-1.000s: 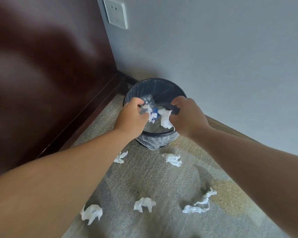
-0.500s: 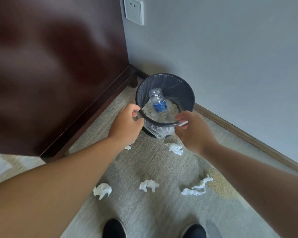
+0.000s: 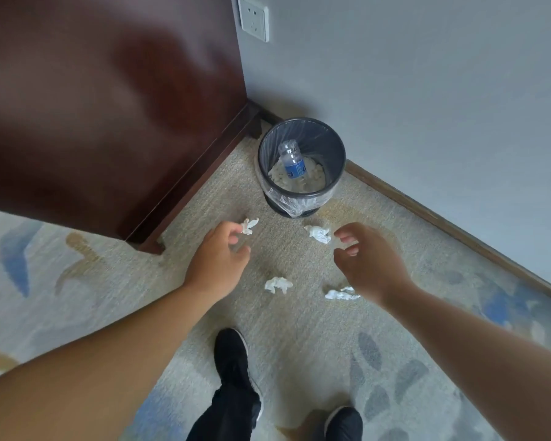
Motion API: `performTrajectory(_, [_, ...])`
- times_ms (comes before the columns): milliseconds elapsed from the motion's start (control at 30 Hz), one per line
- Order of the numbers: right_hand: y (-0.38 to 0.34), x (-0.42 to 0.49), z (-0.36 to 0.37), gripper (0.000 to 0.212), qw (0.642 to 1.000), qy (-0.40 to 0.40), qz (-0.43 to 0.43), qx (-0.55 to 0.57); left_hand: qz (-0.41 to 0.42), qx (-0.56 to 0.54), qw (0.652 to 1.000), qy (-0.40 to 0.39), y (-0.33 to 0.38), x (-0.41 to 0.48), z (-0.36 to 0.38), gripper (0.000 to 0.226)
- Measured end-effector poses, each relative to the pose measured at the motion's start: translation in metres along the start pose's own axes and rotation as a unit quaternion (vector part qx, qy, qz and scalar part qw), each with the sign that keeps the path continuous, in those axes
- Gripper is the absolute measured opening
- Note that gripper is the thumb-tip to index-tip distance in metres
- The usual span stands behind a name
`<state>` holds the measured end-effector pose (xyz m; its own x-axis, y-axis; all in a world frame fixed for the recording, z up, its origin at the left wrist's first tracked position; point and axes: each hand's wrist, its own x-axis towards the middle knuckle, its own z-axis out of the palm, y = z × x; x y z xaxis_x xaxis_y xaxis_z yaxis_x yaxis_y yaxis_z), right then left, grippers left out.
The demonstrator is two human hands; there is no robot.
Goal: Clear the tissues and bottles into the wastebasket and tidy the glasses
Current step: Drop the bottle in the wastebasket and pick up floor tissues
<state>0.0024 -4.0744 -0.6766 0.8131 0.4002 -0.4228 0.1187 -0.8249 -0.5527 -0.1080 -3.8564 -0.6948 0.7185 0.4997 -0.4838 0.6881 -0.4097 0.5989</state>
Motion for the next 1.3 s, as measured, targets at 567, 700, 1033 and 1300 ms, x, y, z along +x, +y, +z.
performTrajectory(567, [0.065,-0.025,0.088,0.029,0.997,-0.076,-0.024,-0.013,-0.065,0.003,0.996,0.052,-0.109,-0.044,0.058,0.035])
performTrajectory(700, [0.081,-0.002,0.157,0.027,0.997,-0.078,-0.025,-0.014,-0.080,0.012,0.995,0.052,-0.176,-0.011,0.083,0.037])
performTrajectory(1033, [0.131,0.061,0.284,0.026,0.997,-0.061,-0.029,-0.022,-0.094,0.039,0.993,0.053,-0.304,0.071,0.156,0.041])
performTrajectory(1300, [0.148,0.095,0.331,0.026,0.997,-0.057,-0.046,-0.022,-0.085,0.066,0.992,0.064,-0.342,0.110,0.185,0.043])
